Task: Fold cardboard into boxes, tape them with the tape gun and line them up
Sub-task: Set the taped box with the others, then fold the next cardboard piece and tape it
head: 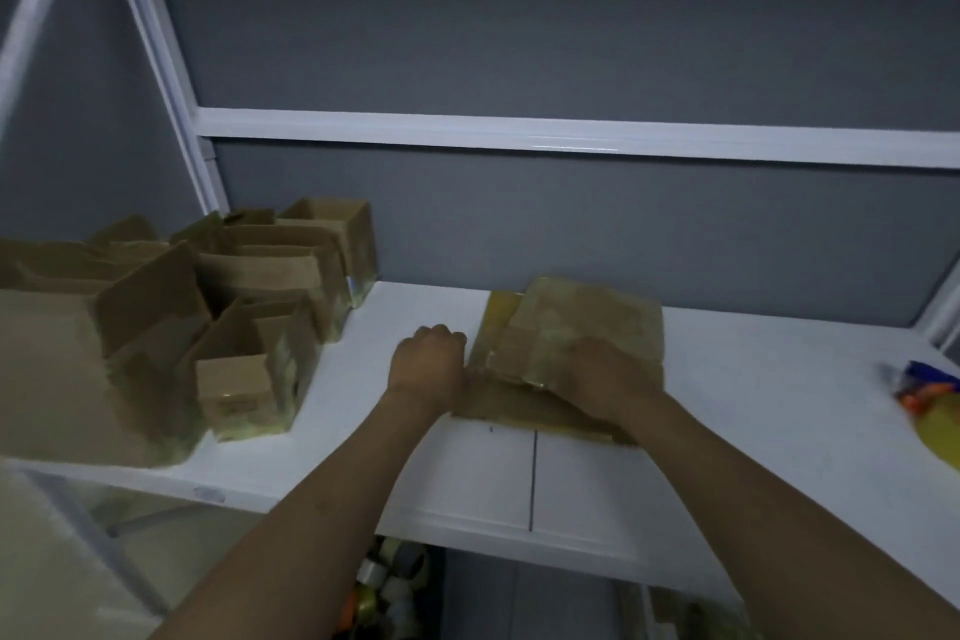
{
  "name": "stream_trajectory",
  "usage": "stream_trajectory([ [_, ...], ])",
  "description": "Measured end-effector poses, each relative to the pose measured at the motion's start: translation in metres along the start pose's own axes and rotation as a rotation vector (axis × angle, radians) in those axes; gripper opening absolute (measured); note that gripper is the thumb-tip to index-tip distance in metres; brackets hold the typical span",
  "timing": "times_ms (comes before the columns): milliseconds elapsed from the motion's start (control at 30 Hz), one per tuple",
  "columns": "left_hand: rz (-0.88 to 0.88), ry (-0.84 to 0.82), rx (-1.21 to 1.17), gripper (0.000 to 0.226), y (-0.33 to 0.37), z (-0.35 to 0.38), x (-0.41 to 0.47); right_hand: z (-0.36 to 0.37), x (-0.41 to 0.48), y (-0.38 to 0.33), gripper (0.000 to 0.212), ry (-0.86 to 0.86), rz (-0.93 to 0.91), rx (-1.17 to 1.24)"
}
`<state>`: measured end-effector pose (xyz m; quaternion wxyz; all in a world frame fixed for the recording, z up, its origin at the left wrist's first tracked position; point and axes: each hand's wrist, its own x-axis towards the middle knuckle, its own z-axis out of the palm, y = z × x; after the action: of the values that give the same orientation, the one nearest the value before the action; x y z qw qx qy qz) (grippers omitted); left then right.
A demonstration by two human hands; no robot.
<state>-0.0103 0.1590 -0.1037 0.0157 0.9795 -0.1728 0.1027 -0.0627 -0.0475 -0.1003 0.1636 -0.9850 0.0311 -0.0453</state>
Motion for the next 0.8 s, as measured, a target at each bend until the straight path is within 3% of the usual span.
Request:
stream_trajectory([
  [200, 0.076, -0.2, -0.166, 0.06, 0.05, 0.031, 0.035, 0.005, -0.001, 0.065, 0.049, -0.122, 0.106, -0.123],
  [333, 0.21, -0.215, -0.156, 0.082, 0.056, 0.054, 0.052, 0.019, 0.002, 0.087, 0.07, -0.213, 0.074, -0.094],
  [433, 0.318, -0.266, -0.194, 0.066, 0.056, 0.065, 0.066, 0.033, 0.008, 0.095, 0.073, -0.184, 0.081, -0.032],
  [533, 0.414, -0.14, -0.299, 0.067, 0.047, 0.083, 0.073, 0.045, 0.011, 0.097, 0.076, -0.093, 0.055, -0.076],
  [667, 0.49, 0.004, -0.223, 0.063, 0.038, 0.071, 0.075, 0.049, 0.019, 0.088, 0.077, 0.035, 0.019, -0.095],
  [800, 0.549, 0.297, -0.466, 0.044, 0.039, 0.069, 0.092, 0.038, 0.034, 0.084, 0.056, 0.435, -0.091, -0.191],
])
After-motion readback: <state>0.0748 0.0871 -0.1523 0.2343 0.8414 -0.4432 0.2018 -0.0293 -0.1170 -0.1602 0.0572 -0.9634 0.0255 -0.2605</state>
